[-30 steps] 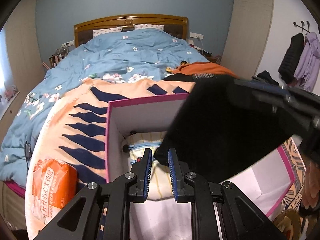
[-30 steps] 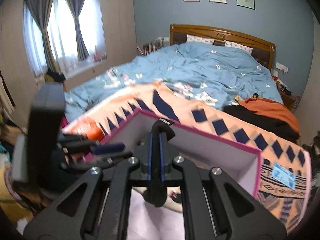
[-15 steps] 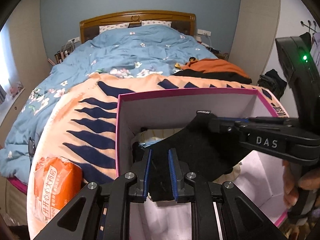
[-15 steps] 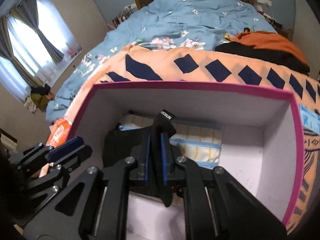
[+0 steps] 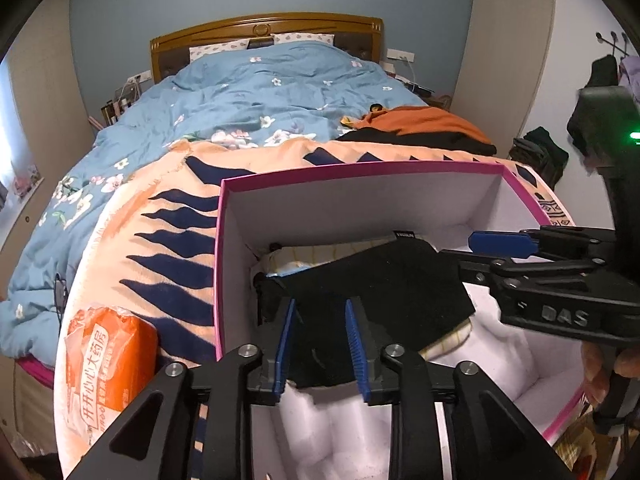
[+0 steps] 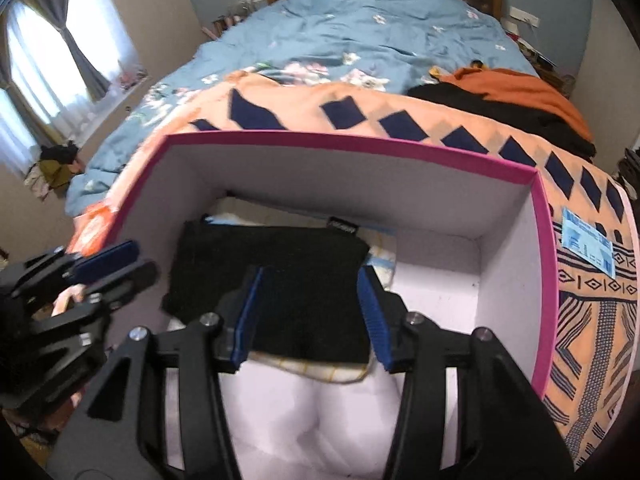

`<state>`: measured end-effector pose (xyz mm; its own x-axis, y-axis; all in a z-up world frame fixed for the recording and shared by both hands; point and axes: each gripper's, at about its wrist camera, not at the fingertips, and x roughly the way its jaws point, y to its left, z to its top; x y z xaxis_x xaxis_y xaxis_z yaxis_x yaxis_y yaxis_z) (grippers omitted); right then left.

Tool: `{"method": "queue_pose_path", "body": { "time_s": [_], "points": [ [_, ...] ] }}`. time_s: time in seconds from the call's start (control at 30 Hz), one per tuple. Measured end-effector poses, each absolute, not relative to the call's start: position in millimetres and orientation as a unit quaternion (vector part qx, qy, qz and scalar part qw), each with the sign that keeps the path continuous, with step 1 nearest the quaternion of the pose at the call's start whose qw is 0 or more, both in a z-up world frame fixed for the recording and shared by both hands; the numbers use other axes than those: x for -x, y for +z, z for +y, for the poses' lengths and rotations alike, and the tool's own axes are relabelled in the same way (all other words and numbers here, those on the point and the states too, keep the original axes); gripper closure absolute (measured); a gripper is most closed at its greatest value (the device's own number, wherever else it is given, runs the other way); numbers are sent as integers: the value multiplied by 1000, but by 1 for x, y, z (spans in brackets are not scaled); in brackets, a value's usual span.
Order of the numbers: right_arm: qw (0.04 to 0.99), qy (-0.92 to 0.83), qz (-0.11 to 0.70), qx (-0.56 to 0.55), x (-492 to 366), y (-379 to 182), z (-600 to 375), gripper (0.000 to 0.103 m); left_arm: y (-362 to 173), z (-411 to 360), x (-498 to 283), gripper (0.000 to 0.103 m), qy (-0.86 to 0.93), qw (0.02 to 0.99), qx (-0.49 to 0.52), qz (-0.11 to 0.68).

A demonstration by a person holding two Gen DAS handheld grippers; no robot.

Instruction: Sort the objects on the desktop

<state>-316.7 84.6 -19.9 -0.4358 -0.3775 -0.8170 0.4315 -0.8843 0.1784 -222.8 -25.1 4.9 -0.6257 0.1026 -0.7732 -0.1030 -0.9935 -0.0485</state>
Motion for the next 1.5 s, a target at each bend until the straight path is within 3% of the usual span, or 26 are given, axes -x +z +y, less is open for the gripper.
{"method": "queue_pose_path", "body": {
  "time_s": [0.5, 0.9, 1.4, 1.5],
  "points": [
    [331, -856, 28, -396, 211, 15, 109, 53, 35, -22, 141, 49, 928, 91, 361, 3],
    [414, -832, 55, -365, 103, 14, 120, 46, 21, -28, 57, 47, 936, 144, 321, 9],
    [347, -819, 69, -451, 86, -42, 133, 46, -32, -31, 63, 47, 907, 140, 396, 6],
    [341, -820, 63, -456, 89, -39, 133, 46, -33, -35, 64, 42, 906, 140, 400, -2]
  ]
}}
